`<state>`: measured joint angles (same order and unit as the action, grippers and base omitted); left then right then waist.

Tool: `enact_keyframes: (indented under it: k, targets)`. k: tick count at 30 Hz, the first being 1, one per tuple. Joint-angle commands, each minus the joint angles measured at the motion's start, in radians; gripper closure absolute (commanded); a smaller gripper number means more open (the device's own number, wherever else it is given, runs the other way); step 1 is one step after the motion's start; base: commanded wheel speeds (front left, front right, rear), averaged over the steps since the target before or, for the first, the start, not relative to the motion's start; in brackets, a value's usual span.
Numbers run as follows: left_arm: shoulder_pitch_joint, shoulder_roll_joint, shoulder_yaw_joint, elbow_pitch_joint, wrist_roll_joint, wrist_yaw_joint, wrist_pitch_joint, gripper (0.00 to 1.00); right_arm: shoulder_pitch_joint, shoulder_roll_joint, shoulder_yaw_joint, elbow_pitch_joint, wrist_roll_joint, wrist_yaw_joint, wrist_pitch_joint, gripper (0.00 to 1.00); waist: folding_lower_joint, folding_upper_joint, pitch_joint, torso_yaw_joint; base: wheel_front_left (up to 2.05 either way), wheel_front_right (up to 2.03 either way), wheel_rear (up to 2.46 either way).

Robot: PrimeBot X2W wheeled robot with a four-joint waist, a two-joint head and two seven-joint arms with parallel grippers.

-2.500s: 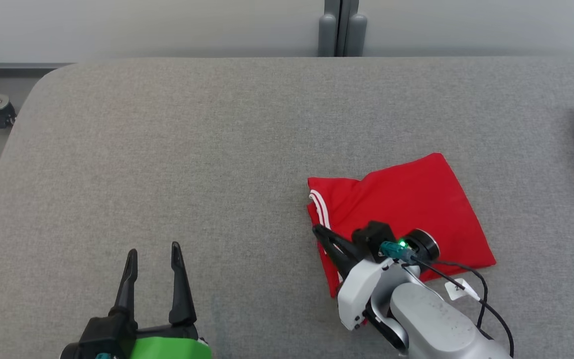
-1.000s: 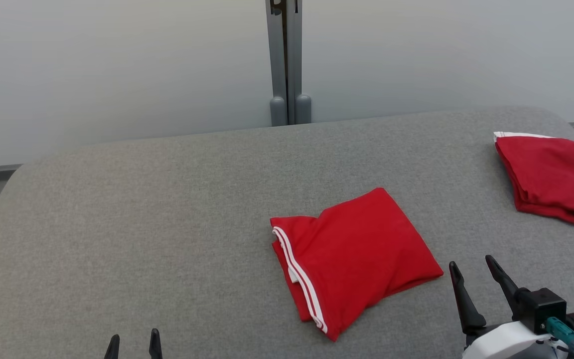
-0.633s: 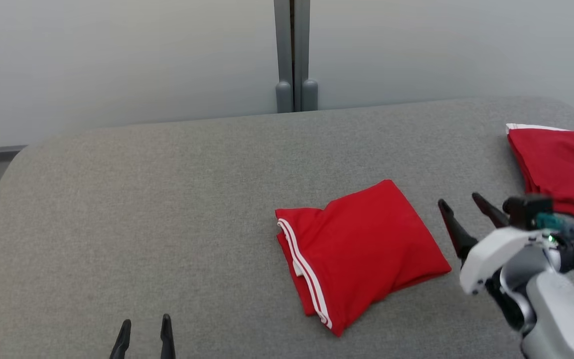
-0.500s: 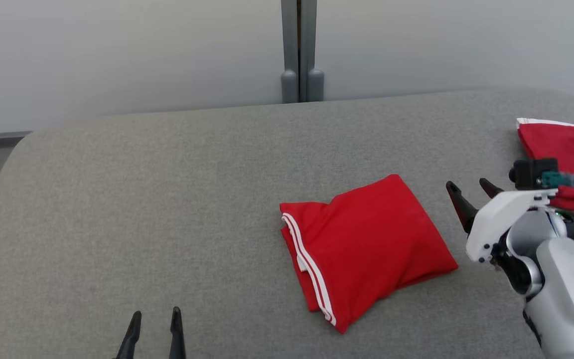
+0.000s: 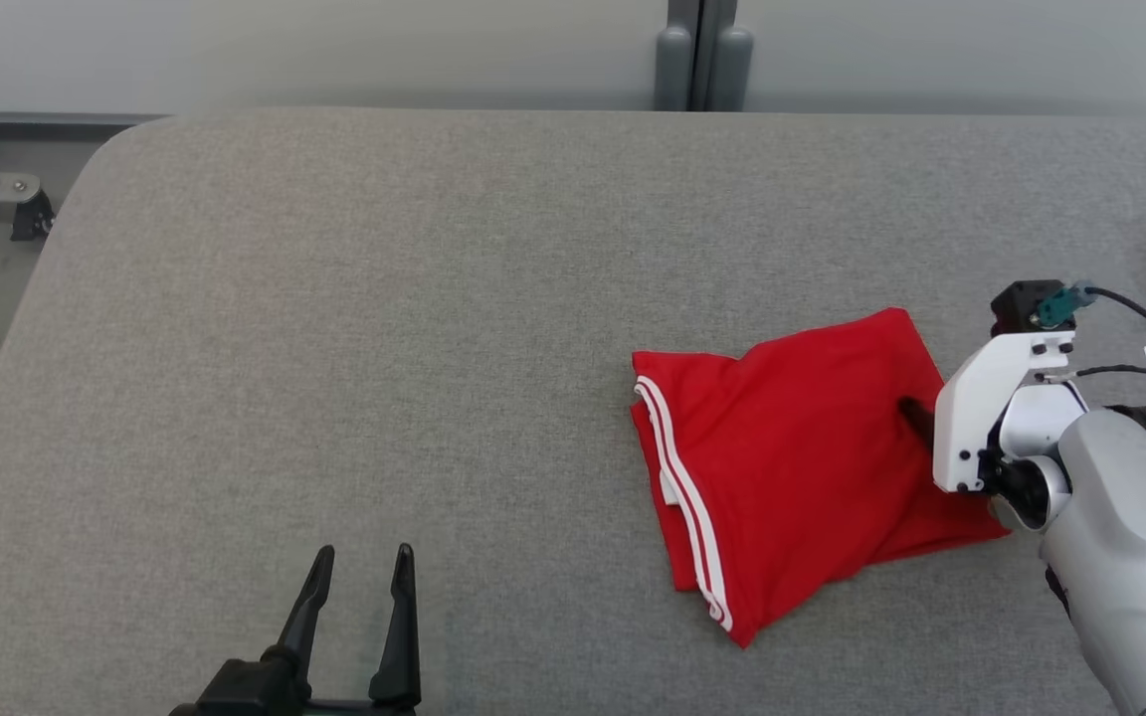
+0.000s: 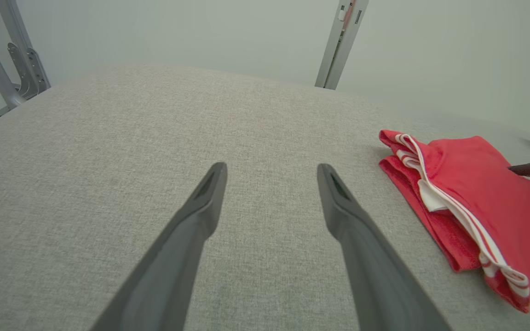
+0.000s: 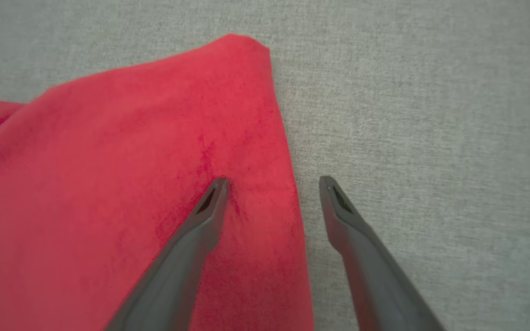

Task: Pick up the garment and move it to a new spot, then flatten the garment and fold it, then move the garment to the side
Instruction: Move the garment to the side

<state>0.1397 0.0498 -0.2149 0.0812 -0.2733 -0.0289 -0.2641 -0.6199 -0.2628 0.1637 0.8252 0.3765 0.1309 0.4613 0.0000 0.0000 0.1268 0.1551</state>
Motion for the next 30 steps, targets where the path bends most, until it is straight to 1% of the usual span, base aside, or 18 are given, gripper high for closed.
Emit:
enact_keyframes:
  k: [1, 5, 6, 7, 12, 14, 17, 24, 30]
  targets:
    - [-0.013, 0.002, 0.004, 0.000, -0.001, 0.004, 0.000, 0.00, -0.002, -0.003, 0.014, 0.018, 0.012, -0.001, 0.012, 0.00, 0.0000, 0.0000, 0.032, 0.033, 0.00, 0.00, 0.00]
    - [-0.006, 0.002, 0.009, 0.002, 0.002, 0.003, 0.000, 0.00, -0.008, -0.015, 0.037, 0.066, 0.036, -0.001, 0.036, 0.00, 0.0000, 0.0000, 0.035, 0.029, 0.00, 0.00, 0.00]
    - [-0.008, 0.002, 0.008, 0.001, 0.002, 0.004, 0.000, 0.00, -0.011, -0.016, 0.043, 0.069, 0.042, -0.001, 0.031, 0.85, 0.0000, 0.0000, 0.038, 0.026, 0.00, 0.00, 0.00]
    - [-0.013, 0.002, 0.007, 0.000, 0.002, 0.003, 0.000, 0.00, -0.018, -0.016, 0.045, 0.070, 0.049, -0.001, 0.024, 1.00, 0.0000, 0.0000, 0.042, 0.022, 0.00, 0.00, 0.00]
    - [-0.039, 0.002, 0.002, -0.008, 0.001, 0.005, 0.000, 0.00, -0.097, -0.032, 0.012, 0.067, 0.068, -0.001, -0.068, 1.00, 0.0000, 0.0000, 0.066, -0.012, 0.00, 0.00, 0.00]
    - [-0.048, 0.002, 0.004, -0.012, 0.003, 0.008, 0.000, 0.00, -0.144, -0.034, -0.010, 0.075, 0.068, -0.001, -0.100, 1.00, 0.0000, 0.0000, 0.080, -0.040, 0.00, 0.00, 0.00]
    - [-0.061, 0.002, 0.004, -0.017, 0.007, 0.009, 0.000, 0.00, -0.212, -0.053, -0.033, 0.090, 0.055, -0.001, -0.128, 1.00, 0.0000, 0.0000, 0.104, -0.084, 0.00, 0.00, 0.00]
    - [-0.101, 0.002, 0.003, -0.017, 0.021, -0.002, 0.000, 0.00, -0.378, -0.106, -0.086, 0.115, 0.030, -0.001, -0.158, 1.00, 0.0000, 0.0000, 0.173, -0.192, 0.00, 0.00, 0.00]
    - [-0.144, 0.002, -0.026, -0.018, 0.034, -0.014, 0.000, 0.00, -0.452, -0.154, -0.123, 0.127, 0.017, -0.001, -0.179, 1.00, 0.0000, 0.0000, 0.207, -0.232, 0.00, 0.00, 0.00]
